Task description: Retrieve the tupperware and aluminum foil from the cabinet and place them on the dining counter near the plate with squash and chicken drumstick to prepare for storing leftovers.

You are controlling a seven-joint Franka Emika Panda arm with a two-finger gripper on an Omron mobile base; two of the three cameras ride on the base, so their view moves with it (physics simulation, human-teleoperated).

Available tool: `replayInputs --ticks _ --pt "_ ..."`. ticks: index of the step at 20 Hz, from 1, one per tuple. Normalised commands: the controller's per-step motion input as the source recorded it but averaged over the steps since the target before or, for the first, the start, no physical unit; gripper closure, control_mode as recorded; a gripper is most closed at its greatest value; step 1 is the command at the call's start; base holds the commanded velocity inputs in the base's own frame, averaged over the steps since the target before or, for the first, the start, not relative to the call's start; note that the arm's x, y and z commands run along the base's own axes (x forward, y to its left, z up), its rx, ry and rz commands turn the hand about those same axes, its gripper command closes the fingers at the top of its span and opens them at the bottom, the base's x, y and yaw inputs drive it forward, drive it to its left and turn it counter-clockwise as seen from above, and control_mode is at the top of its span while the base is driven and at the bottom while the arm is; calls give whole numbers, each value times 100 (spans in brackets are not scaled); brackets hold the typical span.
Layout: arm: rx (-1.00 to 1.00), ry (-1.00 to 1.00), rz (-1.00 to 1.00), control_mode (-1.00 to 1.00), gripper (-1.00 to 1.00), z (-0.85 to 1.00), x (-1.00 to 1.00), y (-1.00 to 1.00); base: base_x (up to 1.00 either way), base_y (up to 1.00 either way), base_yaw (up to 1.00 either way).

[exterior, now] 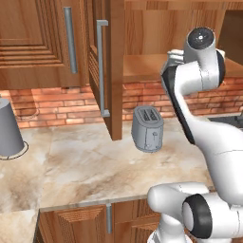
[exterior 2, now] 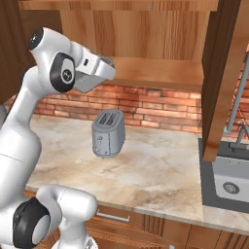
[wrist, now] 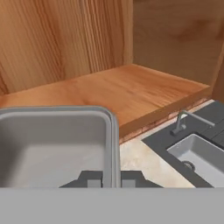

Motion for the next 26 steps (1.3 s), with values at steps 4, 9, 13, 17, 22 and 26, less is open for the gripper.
replayInputs --ticks 4,9,13,17,22,26 --pt "5 2 -10 -100 100 1 -100 -35 0 0 0" --pt "5 11 -11 -100 100 -35 -100 -26 0 0 0" --pt "5 21 -9 -100 100 -70 -92 -19 0 0 0" --pt "1 21 -1 -100 100 -71 -30 -1 0 0 0" --pt "4 15 2 -100 100 -58 5 0 0 0 0" --pt "4 2 6 -100 100 -37 0 0 0 0 0"
